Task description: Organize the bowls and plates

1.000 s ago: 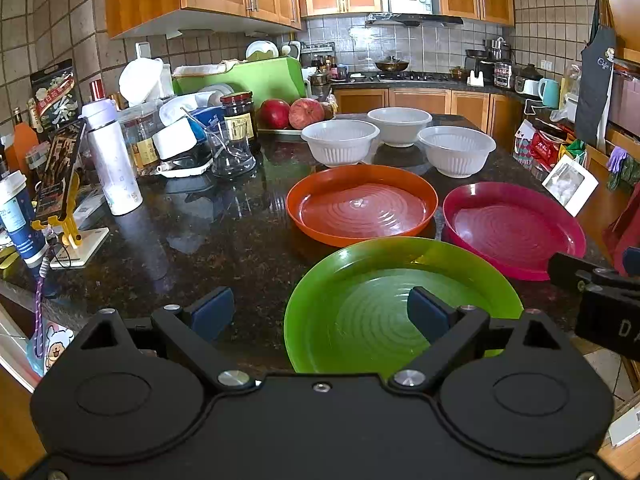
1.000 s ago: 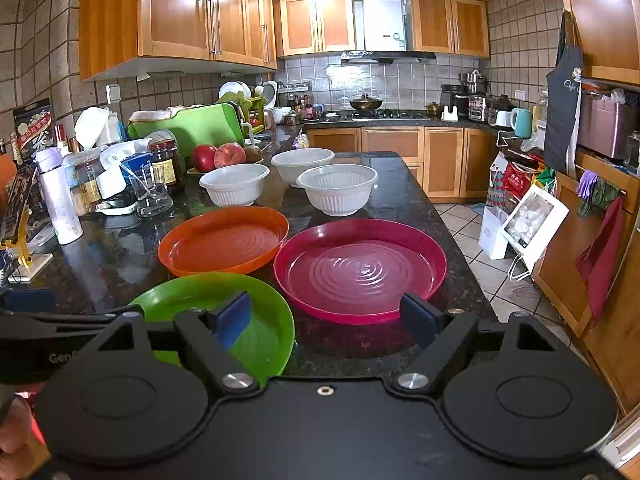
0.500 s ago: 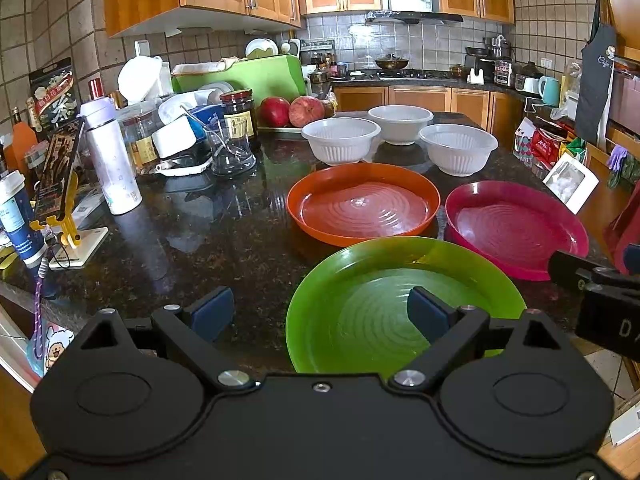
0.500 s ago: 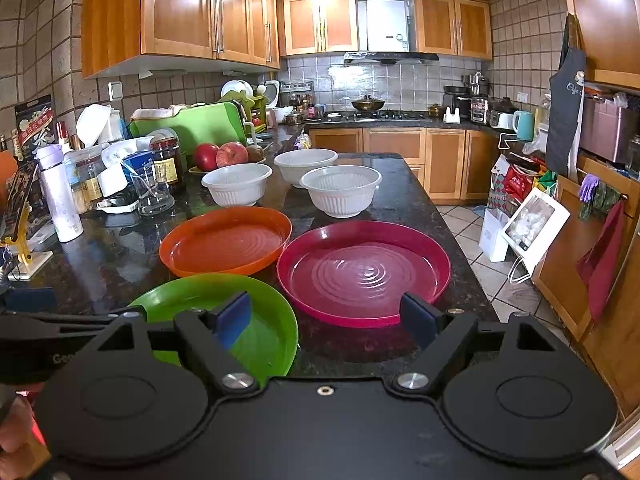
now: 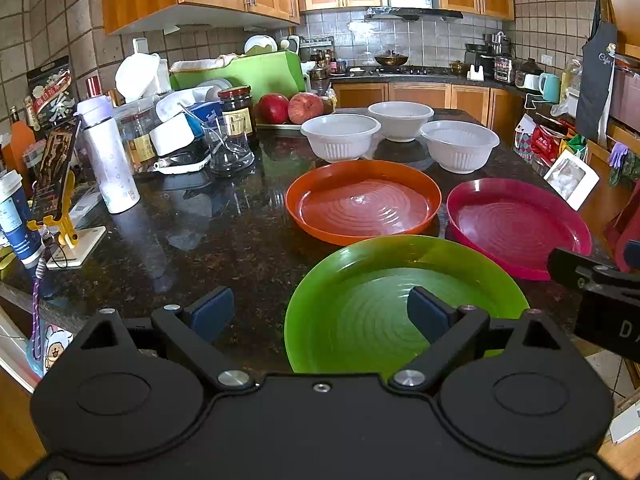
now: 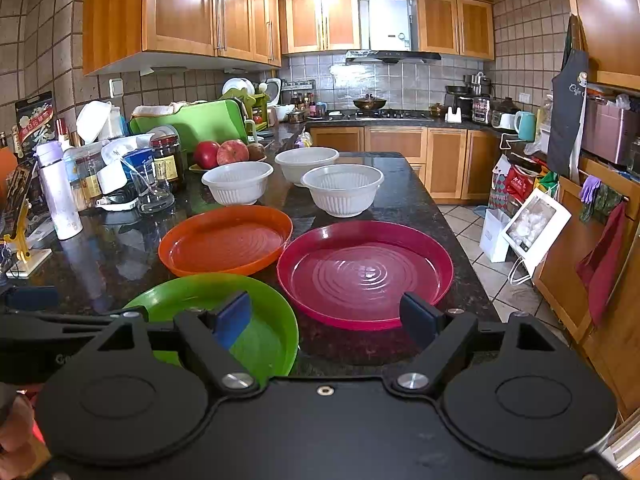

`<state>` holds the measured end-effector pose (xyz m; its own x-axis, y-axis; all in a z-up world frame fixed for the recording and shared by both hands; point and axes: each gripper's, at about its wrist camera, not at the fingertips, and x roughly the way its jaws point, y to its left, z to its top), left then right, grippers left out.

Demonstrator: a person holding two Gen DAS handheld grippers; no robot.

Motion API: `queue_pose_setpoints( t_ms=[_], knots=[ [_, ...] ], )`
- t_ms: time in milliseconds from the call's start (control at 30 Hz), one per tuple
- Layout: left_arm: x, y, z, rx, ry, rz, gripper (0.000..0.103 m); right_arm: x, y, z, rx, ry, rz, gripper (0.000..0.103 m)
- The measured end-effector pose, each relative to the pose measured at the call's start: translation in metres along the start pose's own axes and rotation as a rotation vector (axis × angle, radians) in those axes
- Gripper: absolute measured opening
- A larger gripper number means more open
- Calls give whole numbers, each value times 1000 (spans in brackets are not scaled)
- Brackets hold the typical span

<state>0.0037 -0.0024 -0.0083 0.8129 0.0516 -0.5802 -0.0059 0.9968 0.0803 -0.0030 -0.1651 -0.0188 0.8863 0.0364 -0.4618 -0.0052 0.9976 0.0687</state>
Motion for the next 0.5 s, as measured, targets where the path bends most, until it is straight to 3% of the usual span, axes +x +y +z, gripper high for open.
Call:
queue_pose_setpoints(
  t_ms=[500],
  knots=[
    [6, 0, 1, -7, 32, -18, 93, 1, -1, 1, -5, -5, 10, 86]
  ],
)
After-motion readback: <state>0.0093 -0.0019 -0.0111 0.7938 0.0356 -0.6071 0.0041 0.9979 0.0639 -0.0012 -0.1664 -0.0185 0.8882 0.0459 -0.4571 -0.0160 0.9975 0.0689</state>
